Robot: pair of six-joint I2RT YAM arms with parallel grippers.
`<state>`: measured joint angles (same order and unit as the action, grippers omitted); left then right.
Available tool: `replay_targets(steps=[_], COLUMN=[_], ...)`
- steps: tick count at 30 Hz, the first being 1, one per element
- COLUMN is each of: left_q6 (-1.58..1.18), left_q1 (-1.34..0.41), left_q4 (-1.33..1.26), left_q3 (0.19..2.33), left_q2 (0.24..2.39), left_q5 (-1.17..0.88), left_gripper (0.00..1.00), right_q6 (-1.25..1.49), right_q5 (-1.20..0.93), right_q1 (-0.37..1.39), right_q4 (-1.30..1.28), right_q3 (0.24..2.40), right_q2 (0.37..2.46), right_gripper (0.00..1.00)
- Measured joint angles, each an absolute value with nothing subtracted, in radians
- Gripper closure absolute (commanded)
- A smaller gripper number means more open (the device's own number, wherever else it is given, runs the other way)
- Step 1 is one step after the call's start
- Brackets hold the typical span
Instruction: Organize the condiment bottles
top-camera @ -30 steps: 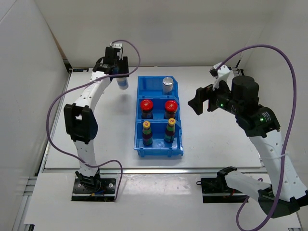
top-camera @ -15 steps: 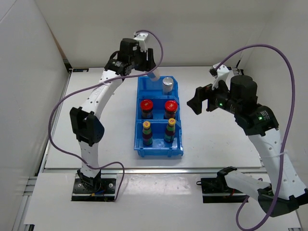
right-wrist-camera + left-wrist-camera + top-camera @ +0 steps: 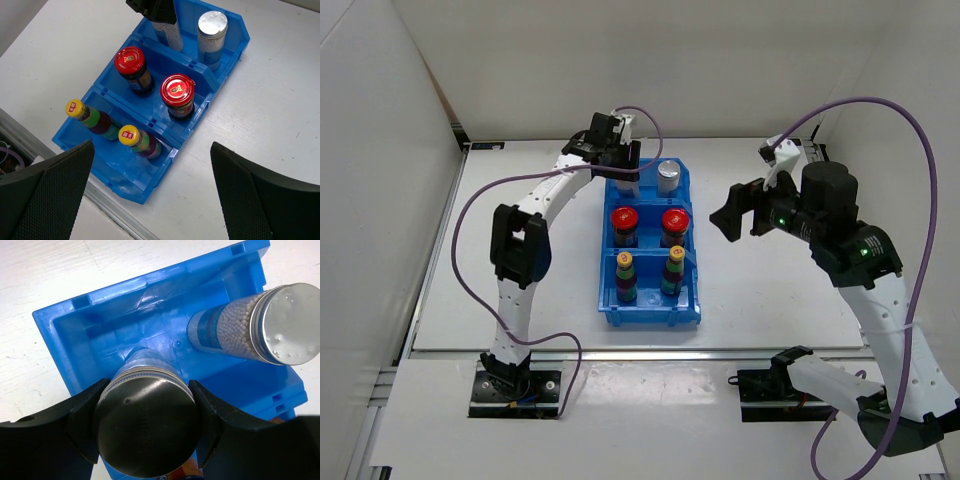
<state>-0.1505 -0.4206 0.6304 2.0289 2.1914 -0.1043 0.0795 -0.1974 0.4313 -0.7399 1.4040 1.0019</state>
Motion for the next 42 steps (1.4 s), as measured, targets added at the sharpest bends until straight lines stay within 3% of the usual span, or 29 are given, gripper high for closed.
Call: replay_targets(steps=[7, 8, 19, 25, 31, 35, 42], left_q6=[-0.138, -0.135, -0.126, -0.087, -0.103, -0.121, -0.086], left_q1=[-0.434, -0.434, -0.435, -0.435, -0.379, -0.292, -0.312], left_q4=[0.629, 0.63, 0.664, 0.675, 0.587, 0.438, 0.408], left_q3=[2.028, 2.028, 2.109, 2.077, 1.627, 1.129, 0.8], left_q2=[2.191, 2.191, 2.168, 1.949, 1.384, 0.927, 0.64], left_q5=[-0.078, -0.075, -0.012, 0.159, 0.292, 0.258, 0.225], left_gripper=[0.26, 0.0, 0.0, 0.0, 0.0, 0.0, 0.0], right_q6=[0.088, 0.092, 0.129, 0.179, 0.226, 0.238, 0.256], right_q5=[-0.197, -0.196, -0.138, 0.017, 0.194, 0.22, 0.21], right_q1=[0.431, 0.431, 0.431, 0.431, 0.429, 0.429, 0.429], right_q4=[-0.748, -0.747, -0.765, -0.792, -0.877, -0.905, -0.925], right_q3=[1.391, 1.391, 1.391, 1.392, 1.41, 1.41, 1.329], right_q2=[0.998, 0.997, 1.018, 1.012, 1.011, 0.994, 0.864], right_gripper=[0.0, 0.0, 0.0, 0.0, 0.0, 0.0, 0.0])
